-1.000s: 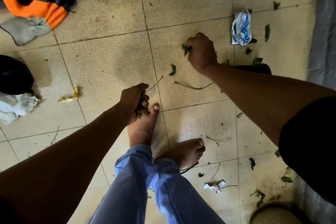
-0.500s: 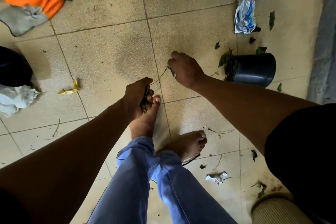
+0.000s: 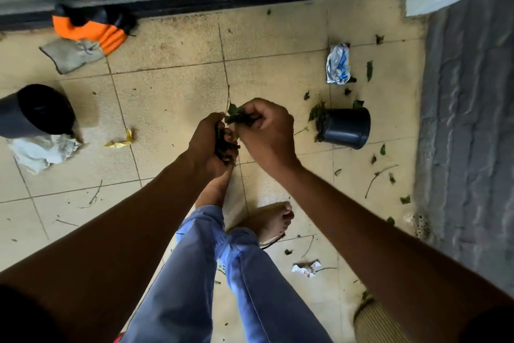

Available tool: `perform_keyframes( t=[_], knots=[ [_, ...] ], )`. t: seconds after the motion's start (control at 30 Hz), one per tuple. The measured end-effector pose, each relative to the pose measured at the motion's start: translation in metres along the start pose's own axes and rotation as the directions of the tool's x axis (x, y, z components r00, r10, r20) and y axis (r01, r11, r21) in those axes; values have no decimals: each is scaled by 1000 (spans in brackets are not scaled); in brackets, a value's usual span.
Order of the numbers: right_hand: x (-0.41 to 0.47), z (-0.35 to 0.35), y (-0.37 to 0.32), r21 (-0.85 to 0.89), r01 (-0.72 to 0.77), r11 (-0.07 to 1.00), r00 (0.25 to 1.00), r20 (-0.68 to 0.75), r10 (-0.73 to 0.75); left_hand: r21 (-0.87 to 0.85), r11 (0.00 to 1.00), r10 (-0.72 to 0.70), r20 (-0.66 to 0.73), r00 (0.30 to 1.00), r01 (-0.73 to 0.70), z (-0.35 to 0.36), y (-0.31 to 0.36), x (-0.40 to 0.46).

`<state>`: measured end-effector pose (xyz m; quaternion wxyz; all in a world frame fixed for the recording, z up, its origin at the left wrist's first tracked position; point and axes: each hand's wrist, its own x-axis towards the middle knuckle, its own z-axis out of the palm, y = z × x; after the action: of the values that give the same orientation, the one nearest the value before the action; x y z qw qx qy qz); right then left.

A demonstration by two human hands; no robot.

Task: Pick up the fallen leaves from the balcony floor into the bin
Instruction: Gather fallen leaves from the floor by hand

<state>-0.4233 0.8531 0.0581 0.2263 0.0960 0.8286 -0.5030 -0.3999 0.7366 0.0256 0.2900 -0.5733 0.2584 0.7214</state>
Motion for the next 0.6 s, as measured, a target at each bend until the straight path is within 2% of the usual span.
perform_keyframes(
  t=[0.07,0.13,0.23,0.3,0.37,0.47,0.6],
  knots=[
    [-28,-5,-36,24,9,1000,1000,-25,-8,-7,999,39,45,998,-39,13,5,-30],
    [-49,-12,-72,-16,81,997,994,-72,-82,-14,999,32,81,996,-31,22,13,-61],
    [-73,-23,-120,-187,214,959,957,-155,-244,-59,997,52,152,987,-43,33,29,-119],
    [-88,-30,-154,-306,295,905,925,-145,-350,-112,992,85,176,981,-65,40,44,-166],
    [-104,-39,-188,-379,402,833,876,-105,-470,-179,980,118,202,972,-82,47,57,-216],
    [-127,-54,-243,-463,570,679,755,-30,-655,-236,964,185,251,950,-125,52,71,-290],
    [-163,-66,-318,-523,711,470,621,153,-769,-327,913,318,199,927,-243,45,87,-380]
  ],
)
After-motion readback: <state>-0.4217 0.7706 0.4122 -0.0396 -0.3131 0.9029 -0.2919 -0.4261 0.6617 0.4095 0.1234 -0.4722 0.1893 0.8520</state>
